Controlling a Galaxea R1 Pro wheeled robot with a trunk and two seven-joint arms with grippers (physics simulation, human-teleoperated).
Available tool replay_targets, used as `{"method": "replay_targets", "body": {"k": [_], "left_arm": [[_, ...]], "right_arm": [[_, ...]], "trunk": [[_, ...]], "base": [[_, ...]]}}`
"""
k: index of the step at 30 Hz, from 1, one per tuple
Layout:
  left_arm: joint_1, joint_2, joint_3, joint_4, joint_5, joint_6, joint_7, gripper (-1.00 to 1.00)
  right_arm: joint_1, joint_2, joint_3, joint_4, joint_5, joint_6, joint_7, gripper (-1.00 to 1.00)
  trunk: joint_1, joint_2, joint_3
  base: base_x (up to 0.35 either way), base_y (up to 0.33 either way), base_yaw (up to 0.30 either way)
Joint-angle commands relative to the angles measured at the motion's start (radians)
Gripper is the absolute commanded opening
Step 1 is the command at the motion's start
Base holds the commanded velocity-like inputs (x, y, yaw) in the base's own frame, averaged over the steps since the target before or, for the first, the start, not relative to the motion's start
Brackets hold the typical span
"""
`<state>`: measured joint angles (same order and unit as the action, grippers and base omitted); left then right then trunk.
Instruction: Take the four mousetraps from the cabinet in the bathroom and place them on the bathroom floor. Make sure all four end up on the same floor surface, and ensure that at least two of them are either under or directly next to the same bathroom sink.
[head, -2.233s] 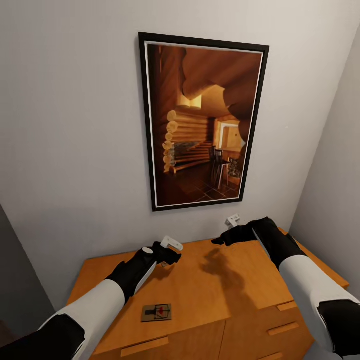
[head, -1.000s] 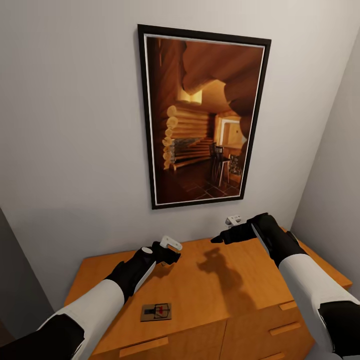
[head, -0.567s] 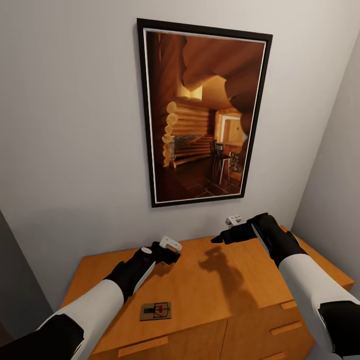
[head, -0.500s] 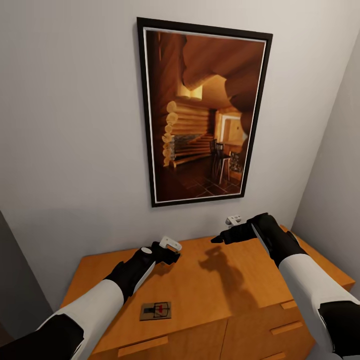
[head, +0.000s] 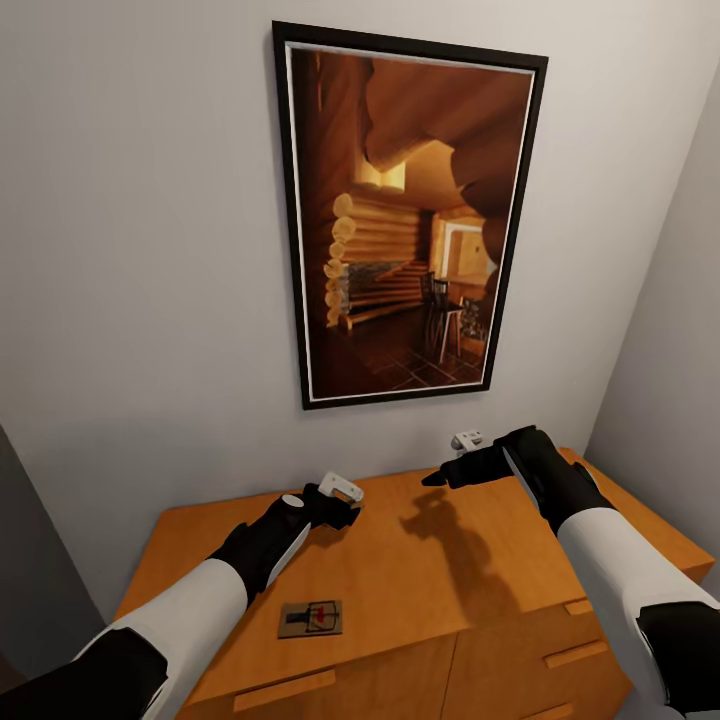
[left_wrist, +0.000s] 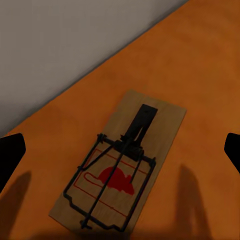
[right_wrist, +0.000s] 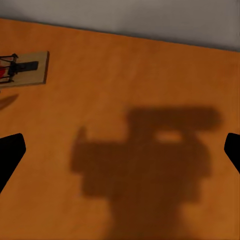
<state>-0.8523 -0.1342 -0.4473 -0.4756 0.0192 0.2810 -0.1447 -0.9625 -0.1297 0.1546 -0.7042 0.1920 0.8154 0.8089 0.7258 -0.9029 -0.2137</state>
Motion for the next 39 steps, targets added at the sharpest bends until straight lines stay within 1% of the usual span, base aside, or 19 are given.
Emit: {"method": "replay_targets", "body": {"k": [1,11,24,39], "left_arm": [[-0.001,0.0,-0.003,-0.001,0.002,0.005,-0.001,1.0],[-0.001,0.004,-0.004,-0.001,0.002,0.004,-0.001,1.0],[-0.001,-0.006,-0.01,-0.004,-0.003,0.005,-0.002,1.0],[-0.001,0.008,0.0,-0.011,-0.005,0.005,-0.003,1.0]], "right_arm": [[-0.001,-0.001,0.002,-0.001,0.011,0.001,0.008,1.0],[-0.001,-0.001,0.002,-0.001,0.011,0.001,0.004,1.0],[-0.001,-0.007,0.0,-0.001,0.011,0.001,0.009,1.0],[-0.001,-0.007,0.001,-0.001,0.011,0.001,0.01,1.0]], "trunk": [[0.0,-0.001,-0.002],[0.0,-0.001,-0.002],[0.0,-0.001,-0.002],[0.0,-0.001,-0.002]], "base": [[0.0,0.0,0.0],[0.0,0.0,0.0],[0.0,0.0,0.0],[0.0,0.0,0.0]]}}
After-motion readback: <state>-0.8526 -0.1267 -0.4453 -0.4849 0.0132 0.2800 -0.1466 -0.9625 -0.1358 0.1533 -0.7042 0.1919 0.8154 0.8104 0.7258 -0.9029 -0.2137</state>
